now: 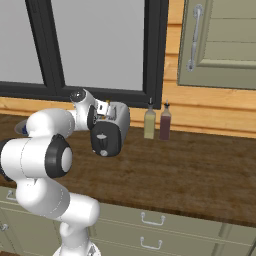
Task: Start the toaster. Once the lever pops up, take the bread to the plate on the dining counter.
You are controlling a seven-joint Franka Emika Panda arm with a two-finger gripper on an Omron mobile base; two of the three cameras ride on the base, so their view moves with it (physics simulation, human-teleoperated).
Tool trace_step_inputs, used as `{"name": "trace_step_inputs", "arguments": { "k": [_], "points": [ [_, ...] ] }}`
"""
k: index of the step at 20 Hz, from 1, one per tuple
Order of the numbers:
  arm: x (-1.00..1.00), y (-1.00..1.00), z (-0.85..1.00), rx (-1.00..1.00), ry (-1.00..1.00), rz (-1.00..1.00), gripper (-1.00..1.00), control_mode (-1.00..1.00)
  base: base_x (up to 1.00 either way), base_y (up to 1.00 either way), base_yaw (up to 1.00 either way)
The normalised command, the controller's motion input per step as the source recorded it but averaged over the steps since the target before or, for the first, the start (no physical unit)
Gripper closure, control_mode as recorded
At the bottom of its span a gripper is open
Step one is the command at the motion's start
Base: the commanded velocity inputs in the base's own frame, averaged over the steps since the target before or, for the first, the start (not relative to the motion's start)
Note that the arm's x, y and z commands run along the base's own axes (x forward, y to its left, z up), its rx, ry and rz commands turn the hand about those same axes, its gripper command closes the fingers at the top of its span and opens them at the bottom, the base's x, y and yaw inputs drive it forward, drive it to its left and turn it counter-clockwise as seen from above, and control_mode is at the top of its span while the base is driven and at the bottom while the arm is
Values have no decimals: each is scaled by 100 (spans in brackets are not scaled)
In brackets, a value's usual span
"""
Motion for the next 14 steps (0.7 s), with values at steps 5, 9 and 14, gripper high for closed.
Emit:
{"name": "trace_step_inputs", "arguments": {
  "k": [5, 9, 14],
  "points": [
    [0, 0, 0, 0, 0, 0, -100, -100, 0, 0, 0],
    [0, 0, 0, 0, 0, 0, -100, -100, 0, 0, 0],
    [0, 0, 0, 0, 0, 0, -100, -100, 0, 0, 0]
  ]
}}
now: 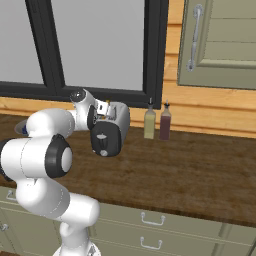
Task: Start the toaster. Once the lever pops up, take the bread to the plate on the dining counter.
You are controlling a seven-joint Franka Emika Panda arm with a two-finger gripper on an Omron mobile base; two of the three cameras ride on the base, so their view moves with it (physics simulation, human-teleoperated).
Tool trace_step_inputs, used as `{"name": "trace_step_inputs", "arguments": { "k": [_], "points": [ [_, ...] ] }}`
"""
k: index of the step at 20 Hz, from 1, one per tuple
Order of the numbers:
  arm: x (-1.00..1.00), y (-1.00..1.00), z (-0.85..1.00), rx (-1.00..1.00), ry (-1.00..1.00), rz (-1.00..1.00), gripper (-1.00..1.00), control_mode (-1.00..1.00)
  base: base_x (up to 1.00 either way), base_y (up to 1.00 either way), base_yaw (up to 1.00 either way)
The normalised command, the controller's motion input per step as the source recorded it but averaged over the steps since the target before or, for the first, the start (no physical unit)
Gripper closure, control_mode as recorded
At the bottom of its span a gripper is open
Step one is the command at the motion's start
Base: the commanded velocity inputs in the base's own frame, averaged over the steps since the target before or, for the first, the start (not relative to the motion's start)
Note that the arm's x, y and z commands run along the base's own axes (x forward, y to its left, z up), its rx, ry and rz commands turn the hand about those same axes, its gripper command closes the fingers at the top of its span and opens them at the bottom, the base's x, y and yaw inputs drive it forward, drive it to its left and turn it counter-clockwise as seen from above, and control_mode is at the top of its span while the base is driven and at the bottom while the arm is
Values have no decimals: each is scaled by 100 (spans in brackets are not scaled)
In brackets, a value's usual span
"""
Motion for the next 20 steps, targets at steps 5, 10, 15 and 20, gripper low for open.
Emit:
{"name": "trace_step_inputs", "arguments": {
  "k": [5, 10, 15, 20],
  "points": [
    [0, 0, 0, 0, 0, 0, -100, -100, 0, 0, 0],
    [10, 0, 0, 0, 0, 0, -100, -100, 0, 0, 0],
    [20, -1, 0, 0, 0, 0, -100, -100, 0, 0, 0],
    [20, -3, 0, 0, 0, 0, -100, -100, 0, 0, 0]
  ]
}}
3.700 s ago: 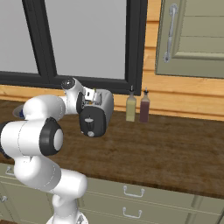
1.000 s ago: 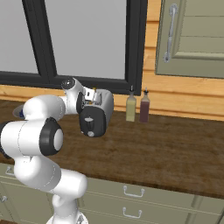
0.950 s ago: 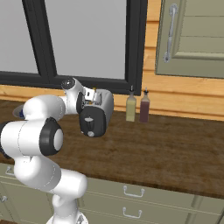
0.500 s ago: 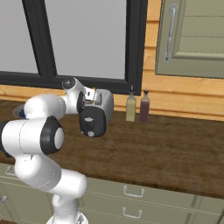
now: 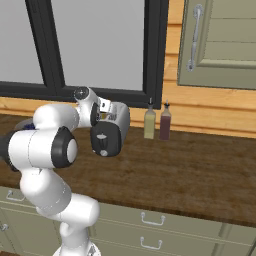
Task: Start the toaster. Once the lever pops up, take the bread to the plate on the dining counter.
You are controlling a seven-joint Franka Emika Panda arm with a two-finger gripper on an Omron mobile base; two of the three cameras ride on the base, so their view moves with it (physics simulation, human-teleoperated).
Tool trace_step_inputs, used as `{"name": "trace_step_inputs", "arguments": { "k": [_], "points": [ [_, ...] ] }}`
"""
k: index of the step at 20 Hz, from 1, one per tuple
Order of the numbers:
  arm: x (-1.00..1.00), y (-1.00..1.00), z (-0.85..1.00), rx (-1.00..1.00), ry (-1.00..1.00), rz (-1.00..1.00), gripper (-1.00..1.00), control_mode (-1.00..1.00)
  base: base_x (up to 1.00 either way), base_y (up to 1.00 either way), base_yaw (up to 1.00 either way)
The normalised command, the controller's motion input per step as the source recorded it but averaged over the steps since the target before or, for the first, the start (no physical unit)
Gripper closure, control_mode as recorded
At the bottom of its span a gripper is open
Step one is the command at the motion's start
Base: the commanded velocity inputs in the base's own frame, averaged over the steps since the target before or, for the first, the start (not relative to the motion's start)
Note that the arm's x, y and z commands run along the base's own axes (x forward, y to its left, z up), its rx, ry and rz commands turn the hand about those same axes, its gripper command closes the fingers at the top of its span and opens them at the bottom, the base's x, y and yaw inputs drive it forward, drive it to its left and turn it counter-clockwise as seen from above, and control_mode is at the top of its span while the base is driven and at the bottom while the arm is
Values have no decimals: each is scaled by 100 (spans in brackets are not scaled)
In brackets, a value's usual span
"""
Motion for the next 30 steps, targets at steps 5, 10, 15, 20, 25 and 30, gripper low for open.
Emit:
{"name": "trace_step_inputs", "arguments": {
  "k": [5, 10, 15, 20, 25, 30],
  "points": [
    [17, -12, 0, 2, 1, 0, -100, -100, 0, 0, 0],
    [6, -11, 0, 1, 0, 0, -100, -100, 0, 0, 0],
    [0, -1, 0, 0, 0, 0, -100, -100, 0, 0, 0],
    [0, 0, 0, 0, 0, 0, -100, -100, 0, 0, 0],
    [0, 0, 0, 0, 0, 0, -100, -100, 0, 0, 0],
    [0, 5, 0, 0, 0, 0, -100, -100, 0, 0, 0]
  ]
}}
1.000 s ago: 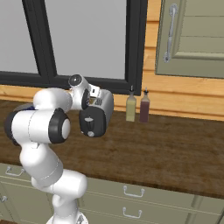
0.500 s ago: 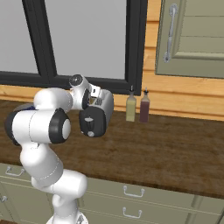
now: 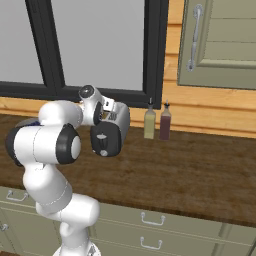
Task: Start the toaster. Once the lever pops up, take the bread to the plate on the dining counter.
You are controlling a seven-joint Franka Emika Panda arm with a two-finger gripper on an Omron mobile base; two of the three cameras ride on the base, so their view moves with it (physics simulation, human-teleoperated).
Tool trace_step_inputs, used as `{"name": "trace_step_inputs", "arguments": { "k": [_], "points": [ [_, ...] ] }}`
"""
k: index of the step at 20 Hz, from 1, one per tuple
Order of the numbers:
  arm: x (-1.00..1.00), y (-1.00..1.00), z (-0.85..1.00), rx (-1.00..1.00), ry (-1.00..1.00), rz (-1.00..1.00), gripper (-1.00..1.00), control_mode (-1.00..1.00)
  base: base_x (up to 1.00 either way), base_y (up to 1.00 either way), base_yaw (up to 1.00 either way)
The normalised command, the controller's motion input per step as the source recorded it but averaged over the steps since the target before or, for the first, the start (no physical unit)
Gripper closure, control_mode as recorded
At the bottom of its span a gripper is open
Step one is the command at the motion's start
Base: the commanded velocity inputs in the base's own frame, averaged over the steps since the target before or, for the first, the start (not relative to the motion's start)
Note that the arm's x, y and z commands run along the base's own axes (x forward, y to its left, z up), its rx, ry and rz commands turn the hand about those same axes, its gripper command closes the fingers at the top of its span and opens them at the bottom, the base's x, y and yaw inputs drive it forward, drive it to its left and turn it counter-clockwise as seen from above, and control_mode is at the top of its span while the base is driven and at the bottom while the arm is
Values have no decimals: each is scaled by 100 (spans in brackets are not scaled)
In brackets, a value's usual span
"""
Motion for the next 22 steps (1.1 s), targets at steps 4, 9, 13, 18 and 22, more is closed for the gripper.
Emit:
{"name": "trace_step_inputs", "arguments": {
  "k": [4, 9, 13, 18, 22],
  "points": [
    [0, 7, 0, 0, 0, 0, -100, -100, 0, 0, 0],
    [1, 1, 0, 0, 0, 0, -100, -100, 0, 0, 0],
    [8, 0, 0, 0, 0, 0, -100, -100, 0, 0, 0],
    [9, 0, 0, 0, 0, 0, -100, -100, 0, 0, 0],
    [0, 0, 0, 0, 0, 0, -100, -100, 0, 0, 0]
  ]
}}
